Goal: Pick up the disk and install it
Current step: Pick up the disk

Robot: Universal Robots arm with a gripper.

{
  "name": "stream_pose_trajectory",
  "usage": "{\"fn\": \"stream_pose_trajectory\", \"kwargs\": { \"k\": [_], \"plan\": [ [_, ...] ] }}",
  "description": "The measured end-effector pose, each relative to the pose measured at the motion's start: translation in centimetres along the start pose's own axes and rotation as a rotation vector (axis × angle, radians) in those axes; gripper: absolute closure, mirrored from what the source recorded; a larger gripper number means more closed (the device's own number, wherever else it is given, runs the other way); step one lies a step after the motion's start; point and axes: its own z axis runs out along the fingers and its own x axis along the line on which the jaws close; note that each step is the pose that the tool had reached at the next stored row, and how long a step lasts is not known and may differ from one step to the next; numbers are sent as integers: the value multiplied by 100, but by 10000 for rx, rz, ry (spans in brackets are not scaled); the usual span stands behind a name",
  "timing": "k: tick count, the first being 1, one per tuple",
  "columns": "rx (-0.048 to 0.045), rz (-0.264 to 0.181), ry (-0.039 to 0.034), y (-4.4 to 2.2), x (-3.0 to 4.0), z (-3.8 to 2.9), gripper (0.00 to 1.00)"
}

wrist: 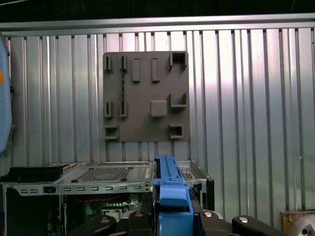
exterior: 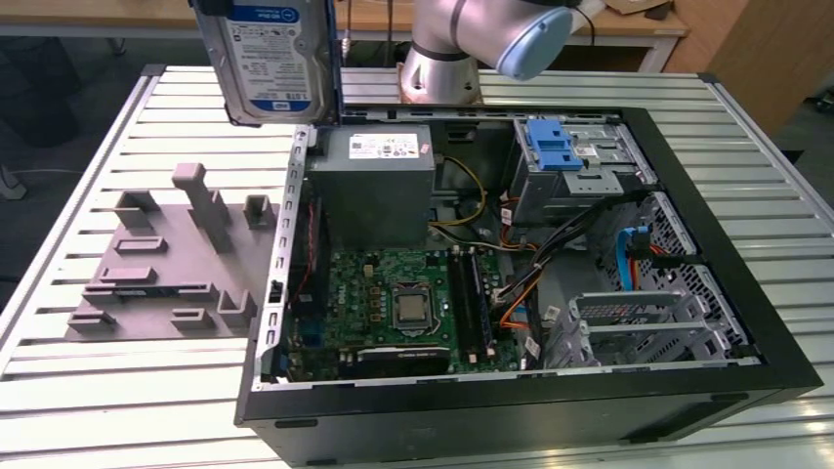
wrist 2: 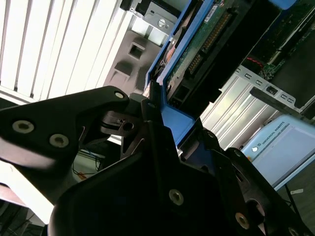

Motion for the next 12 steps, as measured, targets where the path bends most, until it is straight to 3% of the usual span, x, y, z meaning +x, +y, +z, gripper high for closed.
{"fn": "stream_pose_trajectory", "kwargs": {
  "k": [4,12],
  "plan": [
    [-5,-1,0,-67,-2,0,64],
    [-6,-3,1,-81,-3,-1,64]
  ]
}}
